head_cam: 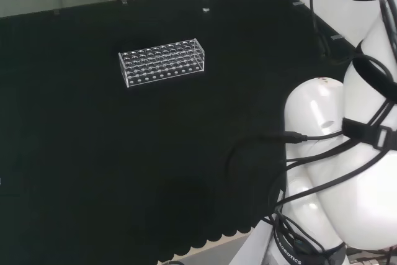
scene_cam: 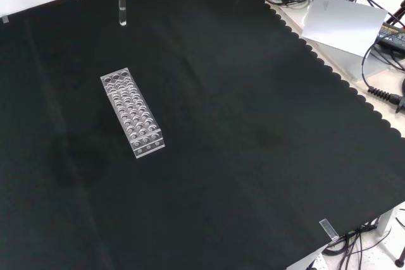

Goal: Shake the test tube.

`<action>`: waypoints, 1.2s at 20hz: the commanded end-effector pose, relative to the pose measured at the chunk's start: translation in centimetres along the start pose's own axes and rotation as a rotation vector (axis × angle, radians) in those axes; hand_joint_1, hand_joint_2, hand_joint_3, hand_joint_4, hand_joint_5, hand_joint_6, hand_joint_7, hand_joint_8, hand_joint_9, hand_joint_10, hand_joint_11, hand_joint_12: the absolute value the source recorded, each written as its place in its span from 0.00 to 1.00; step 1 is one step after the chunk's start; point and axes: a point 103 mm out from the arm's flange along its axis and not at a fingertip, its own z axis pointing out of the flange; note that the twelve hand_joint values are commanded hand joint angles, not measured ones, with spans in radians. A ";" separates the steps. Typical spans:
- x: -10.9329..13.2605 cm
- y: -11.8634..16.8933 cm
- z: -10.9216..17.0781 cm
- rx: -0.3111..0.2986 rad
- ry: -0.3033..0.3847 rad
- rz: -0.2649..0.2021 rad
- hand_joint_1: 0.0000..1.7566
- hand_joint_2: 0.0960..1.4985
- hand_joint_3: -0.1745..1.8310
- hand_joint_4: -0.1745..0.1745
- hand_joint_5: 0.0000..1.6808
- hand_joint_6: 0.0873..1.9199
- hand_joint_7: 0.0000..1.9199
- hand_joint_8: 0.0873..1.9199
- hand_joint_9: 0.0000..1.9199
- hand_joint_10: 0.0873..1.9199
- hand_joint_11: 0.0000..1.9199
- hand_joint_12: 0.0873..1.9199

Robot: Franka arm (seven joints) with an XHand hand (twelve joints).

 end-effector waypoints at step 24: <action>1.1 4.2 2.8 0.033 -0.004 -0.026 0.76 0.47 0.30 0.00 0.83 0.00 0.74 0.28 0.87 0.20 0.67 0.43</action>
